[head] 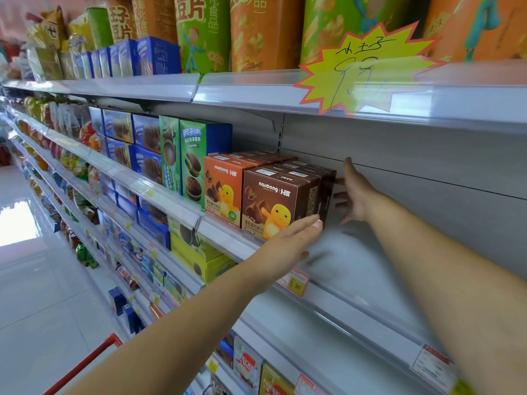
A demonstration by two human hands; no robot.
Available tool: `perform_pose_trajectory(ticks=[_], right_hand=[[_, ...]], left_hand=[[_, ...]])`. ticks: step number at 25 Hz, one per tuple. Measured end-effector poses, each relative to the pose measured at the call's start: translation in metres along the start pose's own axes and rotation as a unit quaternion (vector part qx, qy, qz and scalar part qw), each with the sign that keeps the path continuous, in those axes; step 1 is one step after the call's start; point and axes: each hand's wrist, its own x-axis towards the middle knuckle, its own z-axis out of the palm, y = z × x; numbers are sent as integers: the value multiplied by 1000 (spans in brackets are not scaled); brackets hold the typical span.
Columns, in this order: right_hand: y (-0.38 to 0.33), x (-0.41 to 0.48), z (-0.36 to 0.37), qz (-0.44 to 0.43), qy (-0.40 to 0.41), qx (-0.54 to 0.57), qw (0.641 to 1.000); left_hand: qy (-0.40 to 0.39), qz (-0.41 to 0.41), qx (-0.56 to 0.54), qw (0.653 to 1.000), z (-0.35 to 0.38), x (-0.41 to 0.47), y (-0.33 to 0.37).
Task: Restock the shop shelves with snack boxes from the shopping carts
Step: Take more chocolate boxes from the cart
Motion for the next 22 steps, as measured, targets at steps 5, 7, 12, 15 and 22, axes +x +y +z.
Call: perform_pose_trajectory(ticks=[5, 7, 12, 15, 22], right_hand=[[-10, -59, -19, -118, 139, 44, 982], [-10, -95, -17, -153, 128, 94, 975], [11, -172, 45, -169, -14, 120, 978], [40, -186, 120, -137, -86, 82, 983], [176, -154, 333, 44, -260, -63, 962]], left_hand=[[-42, 27, -16, 999, -8, -20, 12], [-69, 31, -26, 997, -23, -36, 16], [-58, -1, -87, 995, -105, -84, -13], [-10, -53, -98, 994, -165, -117, -48], [178, -187, -122, 958, -303, -209, -186]])
